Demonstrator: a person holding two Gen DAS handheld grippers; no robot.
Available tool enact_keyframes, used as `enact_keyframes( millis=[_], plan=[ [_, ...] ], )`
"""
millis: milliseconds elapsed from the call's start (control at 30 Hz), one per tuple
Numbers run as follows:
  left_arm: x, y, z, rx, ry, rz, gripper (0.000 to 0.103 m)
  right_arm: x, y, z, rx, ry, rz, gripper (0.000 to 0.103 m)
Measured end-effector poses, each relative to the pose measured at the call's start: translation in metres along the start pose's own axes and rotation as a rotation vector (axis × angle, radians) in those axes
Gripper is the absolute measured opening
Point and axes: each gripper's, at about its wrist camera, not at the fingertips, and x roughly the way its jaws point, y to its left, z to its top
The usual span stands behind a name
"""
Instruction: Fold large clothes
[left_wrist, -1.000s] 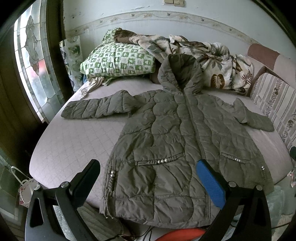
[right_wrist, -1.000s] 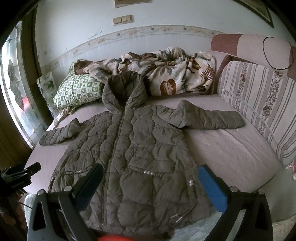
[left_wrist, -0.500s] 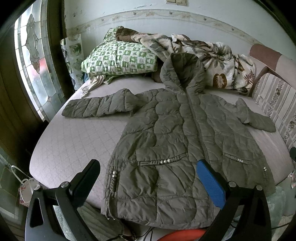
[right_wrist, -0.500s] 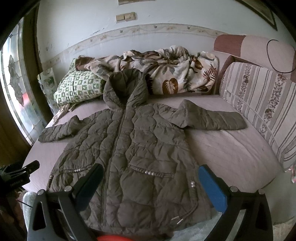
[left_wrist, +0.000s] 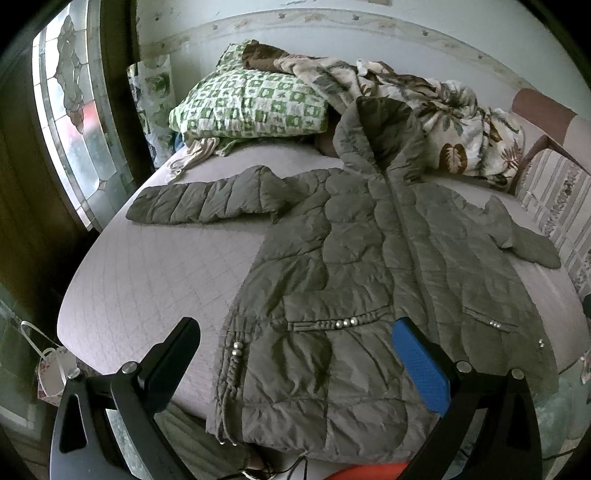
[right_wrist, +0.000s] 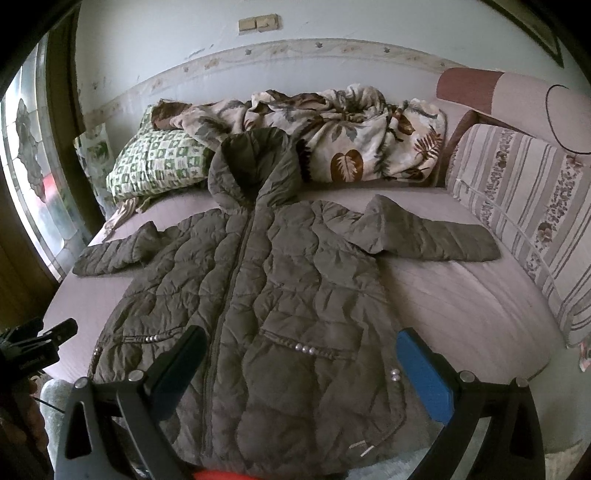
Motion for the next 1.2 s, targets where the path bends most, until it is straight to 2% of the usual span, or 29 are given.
enact_keyframes(
  millis=[400, 533, 767, 833, 1067, 1200],
  plan=[
    [0.029, 0.027, 0.008, -0.039, 0.007, 0.067, 0.103, 0.028, 0.033, 0.01, -0.068, 0.025, 0.04, 0.103],
    [0.049, 0.048, 0.019, -0.066, 0.02, 0.092, 0.103, 0.041, 0.045, 0.014, -0.112, 0.042, 0.048, 0.103],
    [0.107, 0.116, 0.049, -0.183, 0.069, 0.143, 0.103, 0.061, 0.061, 0.024, -0.152, 0.051, 0.056, 0.103],
    [0.126, 0.139, 0.055, -0.233, 0.069, 0.123, 0.103, 0.065, 0.065, 0.027, -0.159, 0.049, 0.056, 0.103],
    [0.19, 0.236, 0.087, -0.448, 0.113, 0.144, 0.103, 0.086, 0.087, 0.034, -0.205, 0.067, 0.061, 0.103],
    [0.226, 0.283, 0.11, -0.544, 0.124, 0.238, 0.103, 0.099, 0.098, 0.034, -0.227, 0.087, 0.057, 0.103]
  ],
)
